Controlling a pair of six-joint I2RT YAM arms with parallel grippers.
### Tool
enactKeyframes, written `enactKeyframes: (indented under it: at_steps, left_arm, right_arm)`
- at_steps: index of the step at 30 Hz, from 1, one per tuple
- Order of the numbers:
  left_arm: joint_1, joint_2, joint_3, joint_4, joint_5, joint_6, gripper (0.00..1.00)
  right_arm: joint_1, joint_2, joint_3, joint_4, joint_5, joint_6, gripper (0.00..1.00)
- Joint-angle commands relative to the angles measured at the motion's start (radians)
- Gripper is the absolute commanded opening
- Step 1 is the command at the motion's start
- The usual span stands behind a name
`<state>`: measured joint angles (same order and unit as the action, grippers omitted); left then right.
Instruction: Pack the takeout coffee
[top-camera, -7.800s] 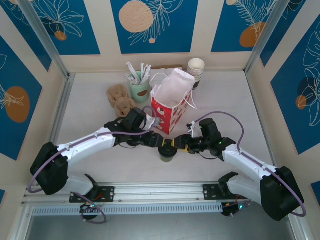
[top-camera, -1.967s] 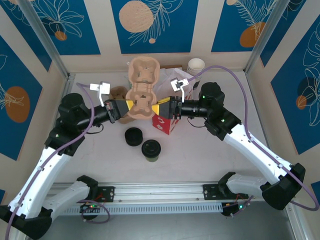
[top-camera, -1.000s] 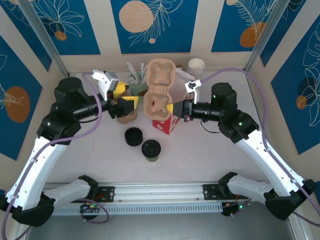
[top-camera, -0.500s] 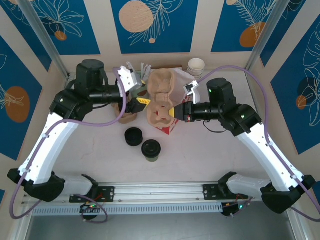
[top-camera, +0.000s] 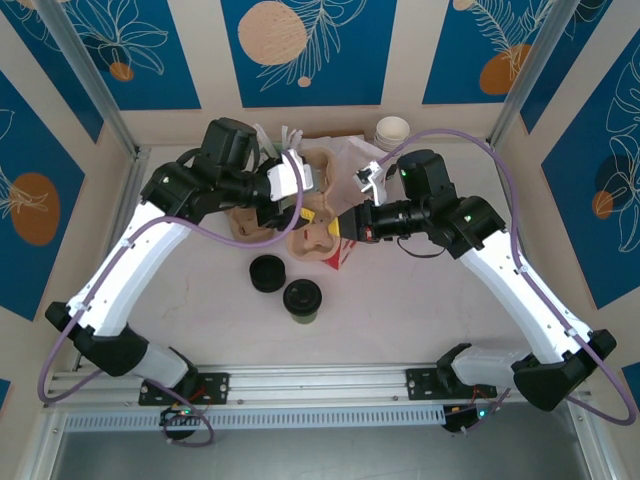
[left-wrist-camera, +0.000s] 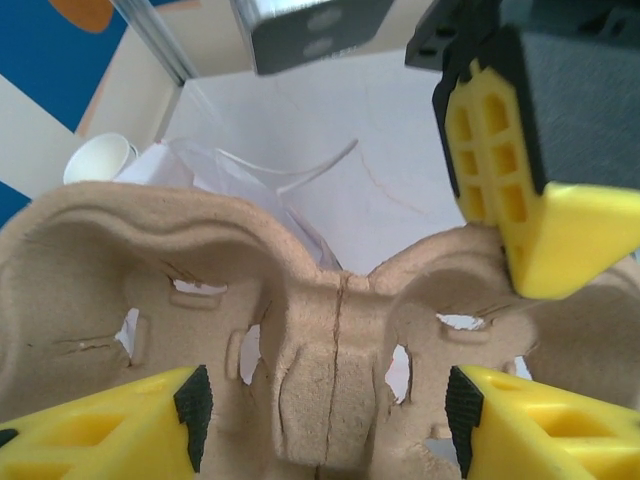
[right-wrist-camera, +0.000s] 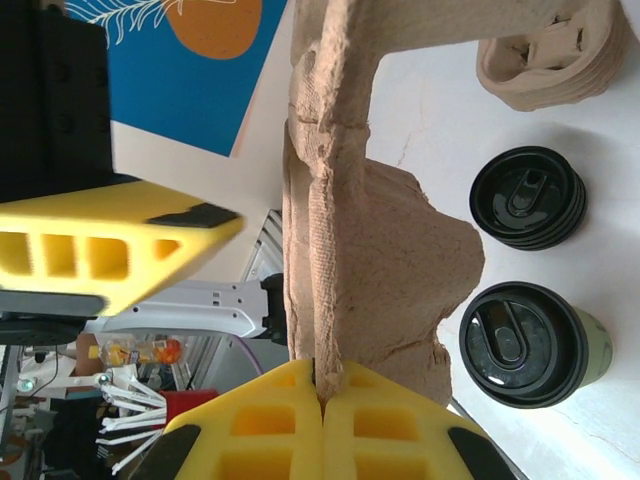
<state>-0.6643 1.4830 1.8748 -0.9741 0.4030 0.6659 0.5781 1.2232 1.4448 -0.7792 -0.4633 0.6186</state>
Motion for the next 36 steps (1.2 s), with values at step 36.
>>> enactKeyframes:
  at_steps: [36]
  left_arm:
    - [-0.046, 0.042, 0.053, 0.004, -0.101, 0.034, 0.38]
  right_arm:
    - [-0.026, -0.04, 0.018, -0.026, -0.065, -0.052, 0.22]
